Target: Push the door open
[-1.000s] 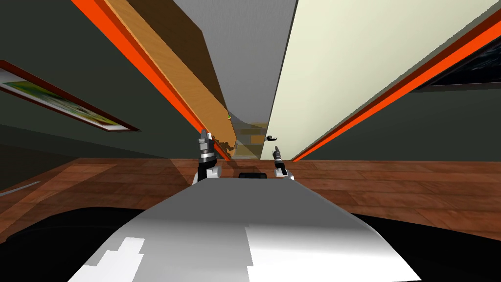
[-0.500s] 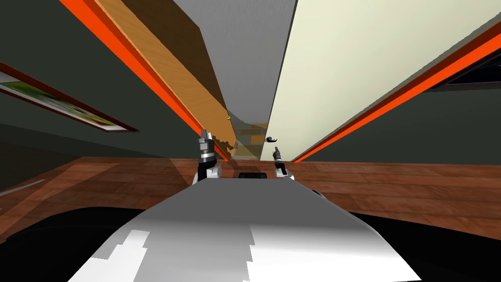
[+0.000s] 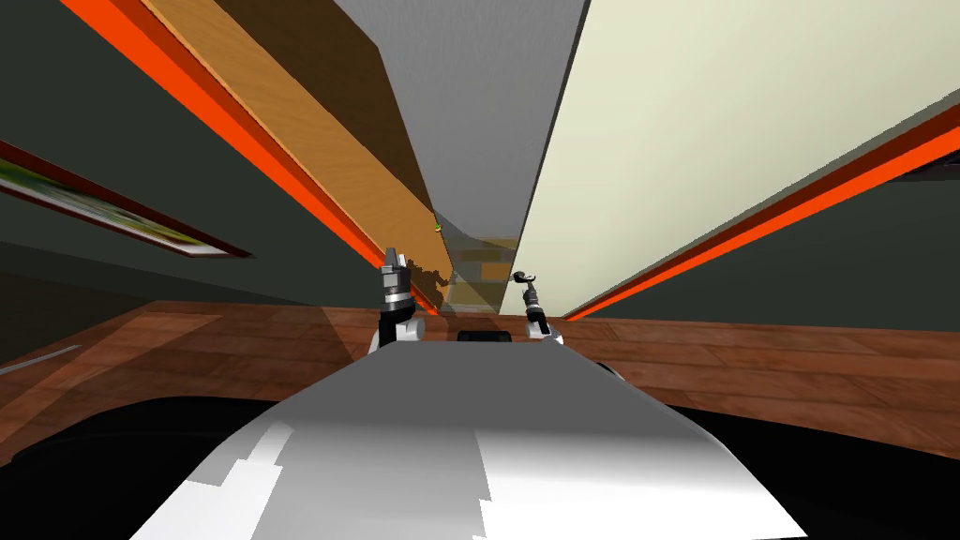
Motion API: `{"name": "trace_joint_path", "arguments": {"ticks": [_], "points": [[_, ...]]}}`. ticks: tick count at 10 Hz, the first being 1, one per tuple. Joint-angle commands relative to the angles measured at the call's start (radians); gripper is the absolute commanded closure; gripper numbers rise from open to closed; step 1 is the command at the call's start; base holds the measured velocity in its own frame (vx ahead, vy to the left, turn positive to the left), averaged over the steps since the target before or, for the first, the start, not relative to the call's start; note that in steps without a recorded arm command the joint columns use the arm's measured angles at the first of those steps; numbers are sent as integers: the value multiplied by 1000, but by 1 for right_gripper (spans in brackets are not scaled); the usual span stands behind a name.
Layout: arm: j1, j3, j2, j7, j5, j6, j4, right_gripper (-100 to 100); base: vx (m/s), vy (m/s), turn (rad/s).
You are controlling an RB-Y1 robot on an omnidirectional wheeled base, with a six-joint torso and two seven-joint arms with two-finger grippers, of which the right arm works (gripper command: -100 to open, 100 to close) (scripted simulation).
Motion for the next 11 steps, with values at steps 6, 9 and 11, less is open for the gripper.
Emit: {"name": "trace_joint_path", "arguments": {"ticks": [6,9,11], "points": [[-6,-8,4,5,-2,2,7,100,110,-12,16],[-6,-8,4,5,-2,2,7,100,-6,-1,5],[-12,-23,2,10,-8,2,9,100,51,12,-22]]}}
